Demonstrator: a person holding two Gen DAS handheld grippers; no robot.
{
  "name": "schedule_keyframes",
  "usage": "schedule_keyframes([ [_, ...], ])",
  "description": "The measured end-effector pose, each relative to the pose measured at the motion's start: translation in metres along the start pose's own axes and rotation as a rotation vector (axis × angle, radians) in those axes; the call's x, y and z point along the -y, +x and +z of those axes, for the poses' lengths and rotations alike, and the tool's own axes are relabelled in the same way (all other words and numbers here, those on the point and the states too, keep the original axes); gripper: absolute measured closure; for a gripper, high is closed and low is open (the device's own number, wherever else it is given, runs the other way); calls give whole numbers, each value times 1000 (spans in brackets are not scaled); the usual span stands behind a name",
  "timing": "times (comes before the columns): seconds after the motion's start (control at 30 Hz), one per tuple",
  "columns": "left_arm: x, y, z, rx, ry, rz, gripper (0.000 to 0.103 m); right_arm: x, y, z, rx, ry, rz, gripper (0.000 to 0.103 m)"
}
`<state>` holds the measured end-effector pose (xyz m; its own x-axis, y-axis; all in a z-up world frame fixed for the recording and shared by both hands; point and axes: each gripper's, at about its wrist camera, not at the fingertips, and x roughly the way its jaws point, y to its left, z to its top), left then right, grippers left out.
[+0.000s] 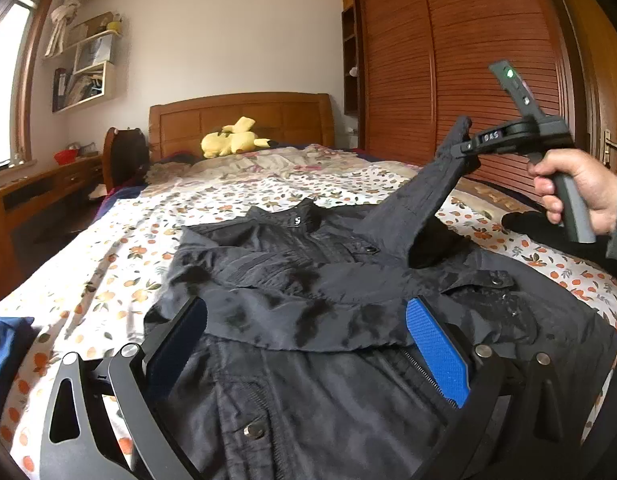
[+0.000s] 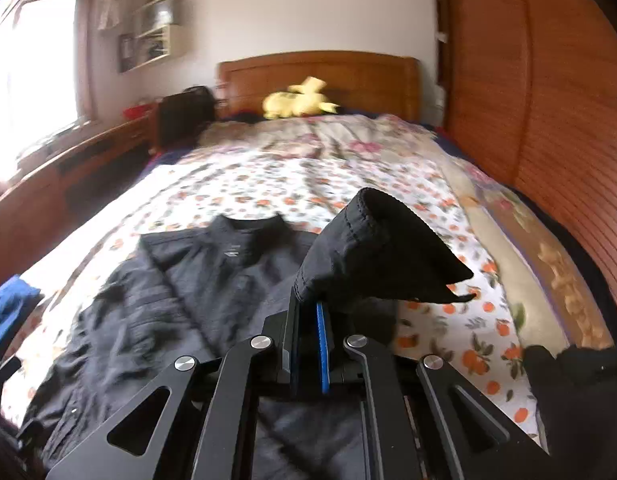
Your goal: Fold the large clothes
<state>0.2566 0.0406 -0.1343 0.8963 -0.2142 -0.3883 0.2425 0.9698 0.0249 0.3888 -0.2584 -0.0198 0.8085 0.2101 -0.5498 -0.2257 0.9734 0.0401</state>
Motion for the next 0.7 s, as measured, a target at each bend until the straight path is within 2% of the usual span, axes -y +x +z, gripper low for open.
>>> schedule_keyframes([
  [0.2, -13, -13, -4, -10, 1, 30, 3, -53, -9, -8, -8, -76, 92, 97],
  [0.4, -21, -26, -4, -12, 2, 49, 3, -98, -1, -38, -83, -144, 157, 96],
  [0.7, -21, -34, -5, -23, 18, 66, 3, -106, 0, -90, -199, -152, 161, 89],
])
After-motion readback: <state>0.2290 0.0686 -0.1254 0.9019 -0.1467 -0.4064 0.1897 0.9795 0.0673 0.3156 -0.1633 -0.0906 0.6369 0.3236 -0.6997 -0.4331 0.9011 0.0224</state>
